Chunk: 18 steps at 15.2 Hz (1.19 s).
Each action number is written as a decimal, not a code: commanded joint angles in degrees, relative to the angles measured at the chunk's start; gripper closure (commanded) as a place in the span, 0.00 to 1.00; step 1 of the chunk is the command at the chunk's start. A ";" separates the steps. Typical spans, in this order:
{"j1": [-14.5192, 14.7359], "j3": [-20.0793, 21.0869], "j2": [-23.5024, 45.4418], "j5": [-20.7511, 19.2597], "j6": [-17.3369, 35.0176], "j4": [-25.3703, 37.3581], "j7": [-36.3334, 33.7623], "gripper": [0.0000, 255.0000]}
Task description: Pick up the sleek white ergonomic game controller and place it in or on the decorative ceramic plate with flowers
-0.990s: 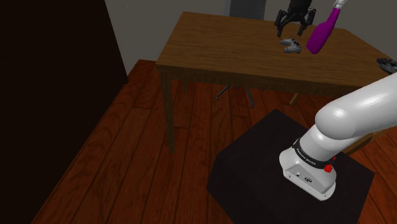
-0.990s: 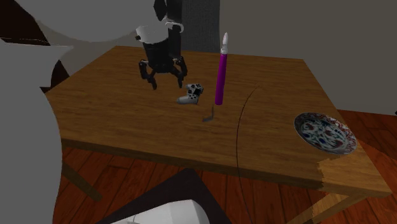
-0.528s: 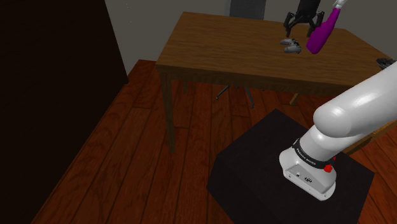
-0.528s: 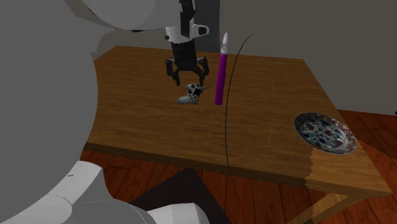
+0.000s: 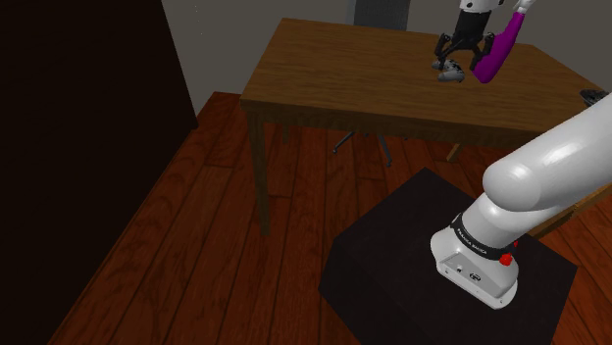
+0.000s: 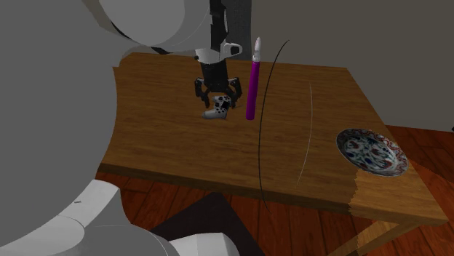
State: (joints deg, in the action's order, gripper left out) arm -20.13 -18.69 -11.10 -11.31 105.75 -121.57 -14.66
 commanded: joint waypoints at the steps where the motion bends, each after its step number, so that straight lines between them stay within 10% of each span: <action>1: -0.04 -0.06 0.02 -0.04 0.49 -0.43 -0.01 0.00; 7: -0.04 -0.05 0.01 -0.04 0.47 -0.43 -0.01 0.00; 8: -0.04 -0.05 0.01 -0.04 0.47 -0.43 -0.01 1.00; 18: -0.02 0.00 -0.14 -0.03 -0.28 0.18 0.05 1.00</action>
State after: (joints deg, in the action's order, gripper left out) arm -20.14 -18.69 -11.23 -11.36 105.88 -121.81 -14.71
